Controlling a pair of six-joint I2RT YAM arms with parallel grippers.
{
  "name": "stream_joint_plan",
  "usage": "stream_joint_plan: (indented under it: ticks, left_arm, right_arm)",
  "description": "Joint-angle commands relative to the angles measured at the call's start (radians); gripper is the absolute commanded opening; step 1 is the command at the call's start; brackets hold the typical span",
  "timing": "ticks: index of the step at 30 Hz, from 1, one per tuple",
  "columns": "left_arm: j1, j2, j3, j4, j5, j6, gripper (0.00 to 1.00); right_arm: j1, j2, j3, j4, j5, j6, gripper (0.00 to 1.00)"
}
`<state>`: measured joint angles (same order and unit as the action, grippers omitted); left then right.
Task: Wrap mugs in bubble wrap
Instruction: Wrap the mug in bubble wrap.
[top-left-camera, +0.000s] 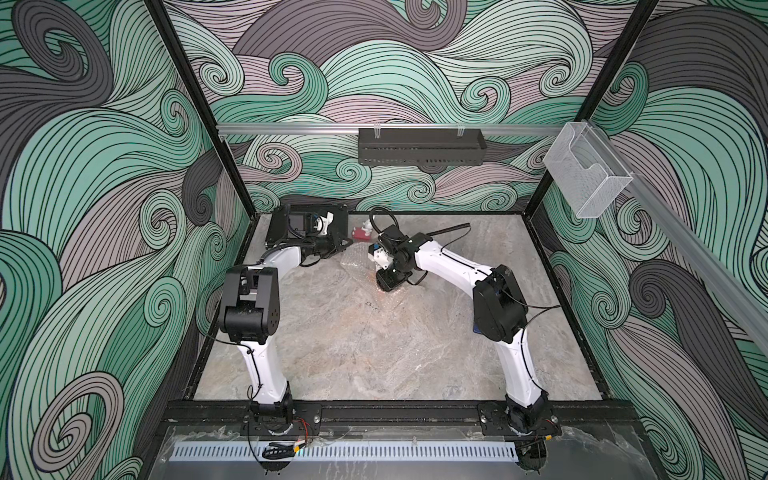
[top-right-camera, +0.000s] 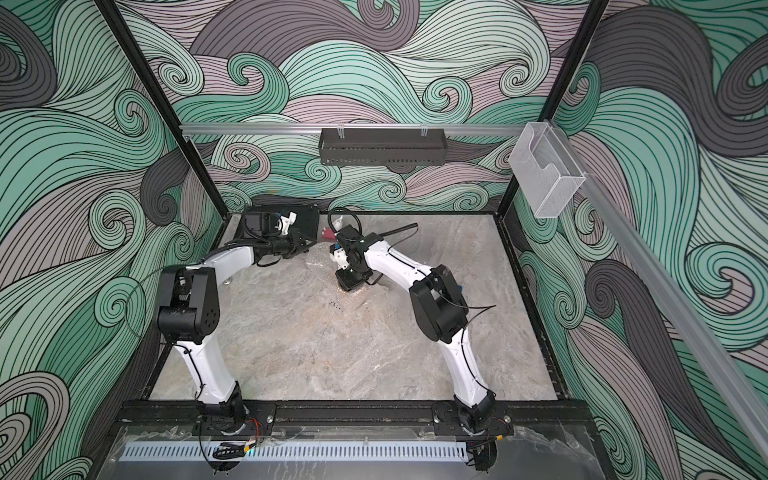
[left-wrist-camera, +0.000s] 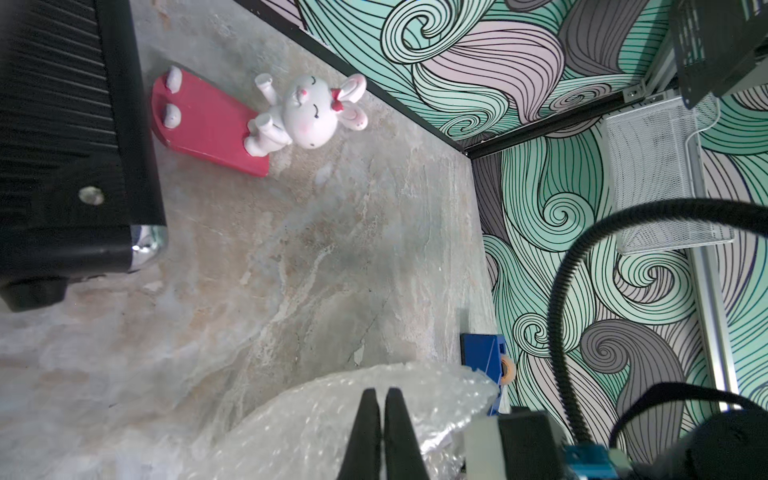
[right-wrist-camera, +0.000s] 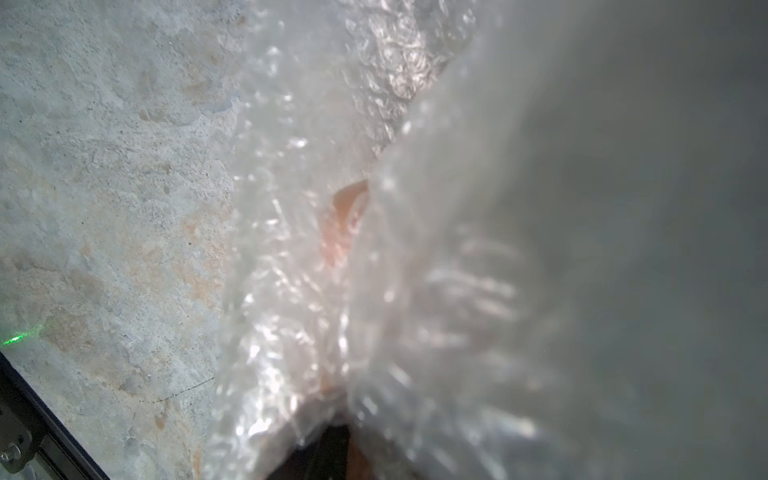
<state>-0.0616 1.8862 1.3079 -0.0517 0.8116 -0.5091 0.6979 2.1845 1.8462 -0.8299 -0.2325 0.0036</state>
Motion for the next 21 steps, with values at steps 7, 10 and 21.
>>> stream_joint_plan:
  ticks: [7,10,21]
  left_arm:
    - [-0.104,-0.147,-0.107,-0.016,-0.049,0.005,0.0]
    - [-0.139,-0.141,-0.12,-0.022,-0.07,0.009,0.0]
    - [-0.211,-0.165,-0.167,-0.04,-0.106,0.004,0.0]
  right_arm:
    - [0.013,-0.082,-0.062,0.069,-0.014,0.081,0.43]
    - [0.012,-0.094,-0.077,0.097,-0.024,0.103,0.44]
    - [0.009,-0.123,-0.126,0.145,0.001,0.149,0.33]
